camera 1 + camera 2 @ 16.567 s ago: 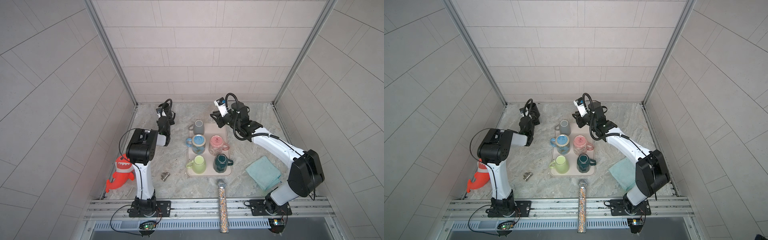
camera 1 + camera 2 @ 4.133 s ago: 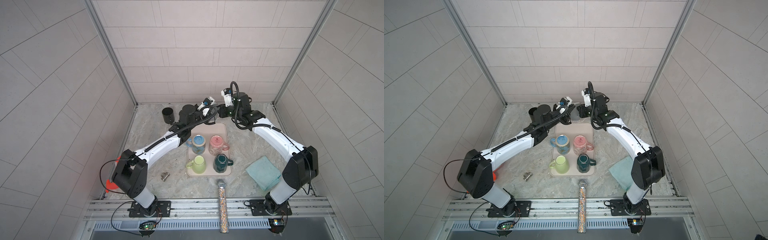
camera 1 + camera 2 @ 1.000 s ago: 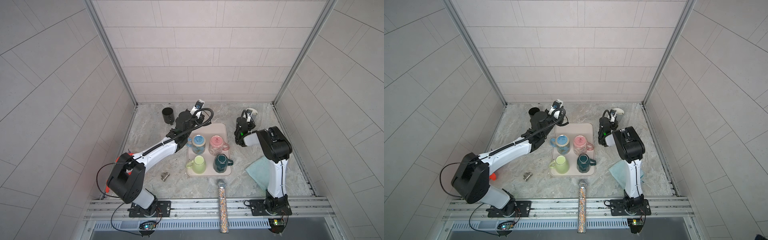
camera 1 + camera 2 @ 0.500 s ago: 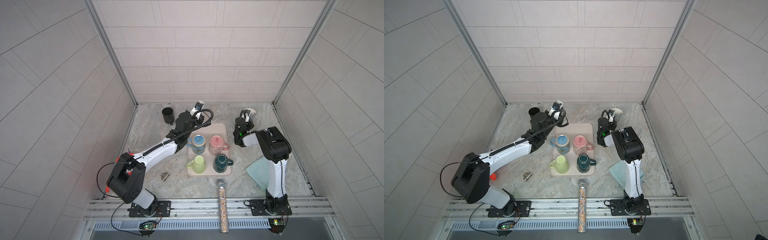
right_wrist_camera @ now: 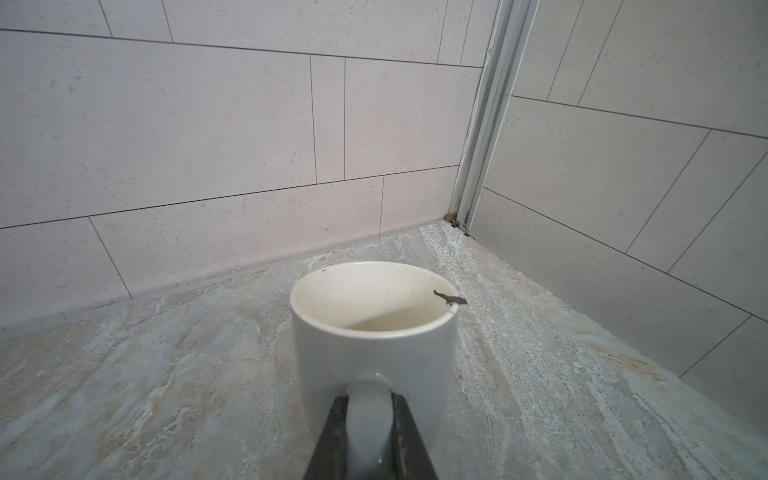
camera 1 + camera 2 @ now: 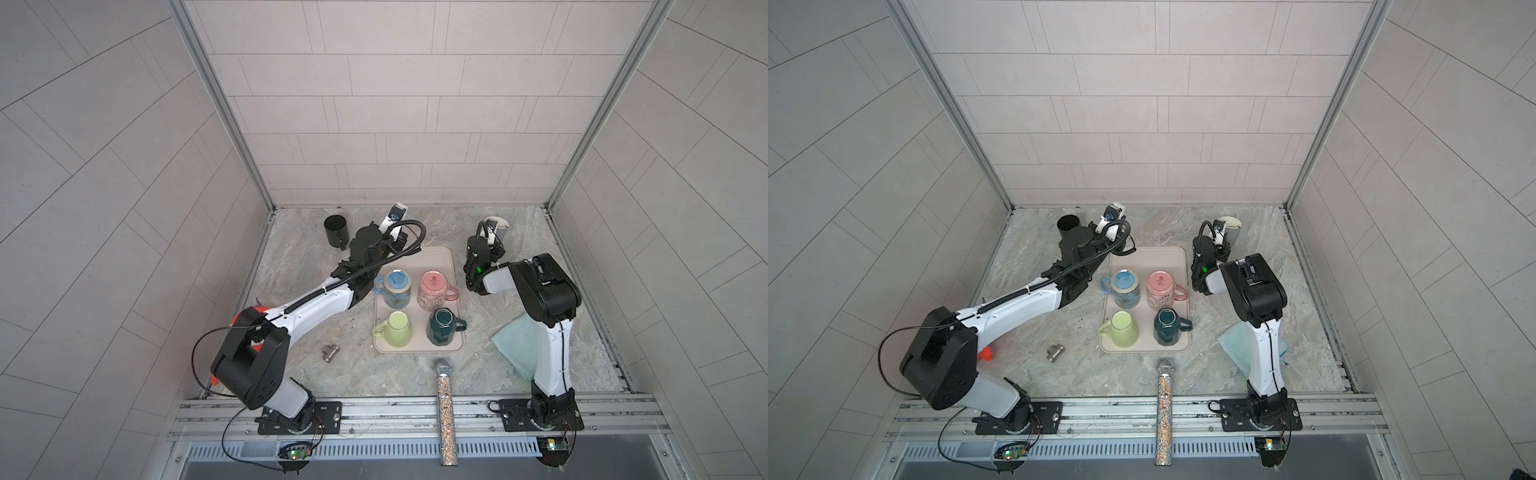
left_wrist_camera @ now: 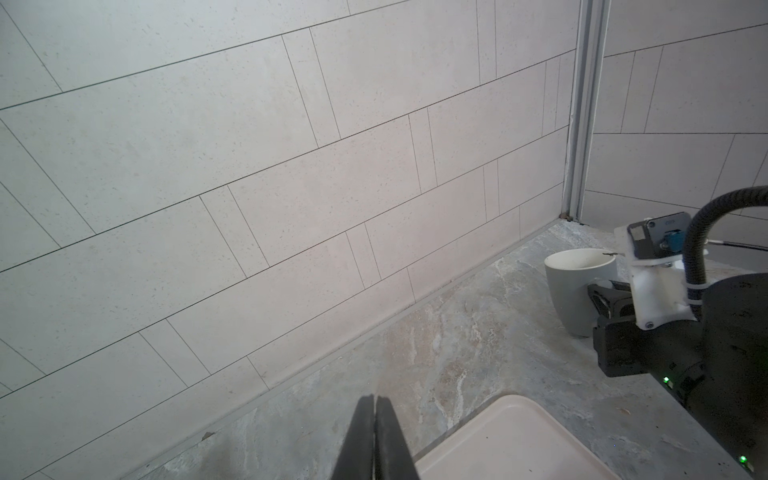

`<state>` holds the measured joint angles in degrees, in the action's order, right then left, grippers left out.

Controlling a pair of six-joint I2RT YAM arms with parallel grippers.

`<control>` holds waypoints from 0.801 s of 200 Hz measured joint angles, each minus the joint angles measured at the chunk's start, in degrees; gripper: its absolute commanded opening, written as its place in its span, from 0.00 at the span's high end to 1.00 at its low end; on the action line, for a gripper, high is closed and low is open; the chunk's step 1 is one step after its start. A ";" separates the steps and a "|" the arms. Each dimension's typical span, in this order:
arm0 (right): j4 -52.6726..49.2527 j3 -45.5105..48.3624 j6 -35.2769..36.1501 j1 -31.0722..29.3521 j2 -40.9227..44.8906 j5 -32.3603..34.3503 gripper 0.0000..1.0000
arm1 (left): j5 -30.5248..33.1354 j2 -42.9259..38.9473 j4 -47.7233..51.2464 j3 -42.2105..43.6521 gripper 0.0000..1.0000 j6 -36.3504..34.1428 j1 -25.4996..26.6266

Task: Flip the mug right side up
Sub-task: 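Lower the grey mug onto the table near the corner and open the right gripper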

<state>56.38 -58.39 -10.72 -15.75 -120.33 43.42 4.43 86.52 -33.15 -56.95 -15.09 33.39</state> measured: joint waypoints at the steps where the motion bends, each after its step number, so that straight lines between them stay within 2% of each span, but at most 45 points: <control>1: 0.00 0.00 0.02 -0.02 0.00 0.02 0.84 | 0.02 -0.02 -0.02 0.02 0.93 0.02 0.00; 83: 1.68 0.00 0.63 -1.07 0.00 1.51 0.78 | -0.02 -1.64 -0.61 0.48 0.93 0.02 0.00; 160: 2.36 0.00 1.20 -1.53 0.00 2.16 0.77 | -0.02 -1.77 -0.87 0.83 0.93 -0.20 0.00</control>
<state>58.74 -58.39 -9.52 -17.28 -120.33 45.58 4.40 84.75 -34.02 -56.12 -15.29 33.39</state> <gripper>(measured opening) 0.225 0.068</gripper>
